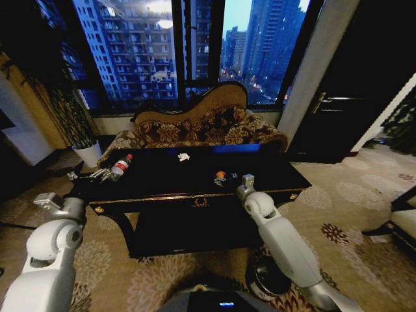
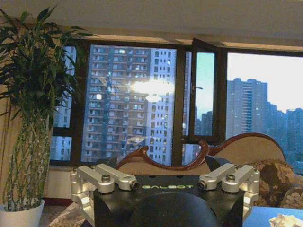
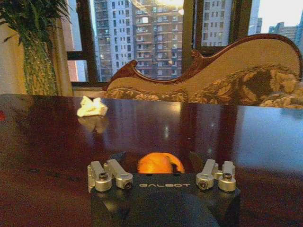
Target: Move to the front of the table and place the trash on the table into the trash bin.
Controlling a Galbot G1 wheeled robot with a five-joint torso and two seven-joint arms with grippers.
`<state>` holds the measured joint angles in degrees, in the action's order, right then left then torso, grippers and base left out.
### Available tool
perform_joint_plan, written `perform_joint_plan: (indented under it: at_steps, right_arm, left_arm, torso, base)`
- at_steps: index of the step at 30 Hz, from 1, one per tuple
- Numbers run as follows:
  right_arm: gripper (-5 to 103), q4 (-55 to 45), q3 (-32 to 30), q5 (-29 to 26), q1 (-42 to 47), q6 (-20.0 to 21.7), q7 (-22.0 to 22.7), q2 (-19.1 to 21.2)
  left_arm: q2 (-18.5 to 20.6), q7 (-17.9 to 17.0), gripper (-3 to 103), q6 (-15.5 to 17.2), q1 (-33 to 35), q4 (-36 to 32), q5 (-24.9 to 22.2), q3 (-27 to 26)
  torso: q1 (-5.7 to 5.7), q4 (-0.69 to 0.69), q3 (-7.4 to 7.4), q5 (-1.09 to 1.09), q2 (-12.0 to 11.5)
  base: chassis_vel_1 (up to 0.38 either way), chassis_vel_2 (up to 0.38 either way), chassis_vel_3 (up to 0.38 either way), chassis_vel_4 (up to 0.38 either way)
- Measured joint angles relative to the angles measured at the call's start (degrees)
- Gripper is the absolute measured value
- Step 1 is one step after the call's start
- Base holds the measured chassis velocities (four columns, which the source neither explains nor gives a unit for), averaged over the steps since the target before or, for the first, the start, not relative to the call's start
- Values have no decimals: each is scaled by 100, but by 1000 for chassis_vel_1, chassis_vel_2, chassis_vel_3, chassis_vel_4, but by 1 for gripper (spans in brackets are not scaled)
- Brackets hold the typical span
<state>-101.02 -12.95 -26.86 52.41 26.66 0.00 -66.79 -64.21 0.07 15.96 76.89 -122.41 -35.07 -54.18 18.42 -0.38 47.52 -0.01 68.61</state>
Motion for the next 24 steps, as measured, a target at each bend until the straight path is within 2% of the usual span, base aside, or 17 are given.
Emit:
perform_joint_plan:
  at_steps: [3,10,22,24]
  right_arm:
    - [61,-20,-67,41,69,-25,0,20]
    - [56,-48,-81,65,108,-42,0,30]
    - [55,-118,-27,100,201,-49,0,61]
    - [49,-124,-27,109,217,-50,0,64]
  left_arm:
    - [12,0,100,-7,-24,15,0,28]
    - [39,2,100,-11,-40,22,-12,35]
    - [84,12,100,-45,-27,67,-73,-41]
    - [98,13,100,-54,-30,75,-84,-44]
  torso:
    - [0,0,0,1,0]
    - [0,0,0,0,0]
    - [0,1,0,0,0]
    - [0,0,0,0,0]
  base:
    - [0,0,0,0]
    - [0,0,0,0]
    - [0,0,0,0]
    - [0,0,0,0]
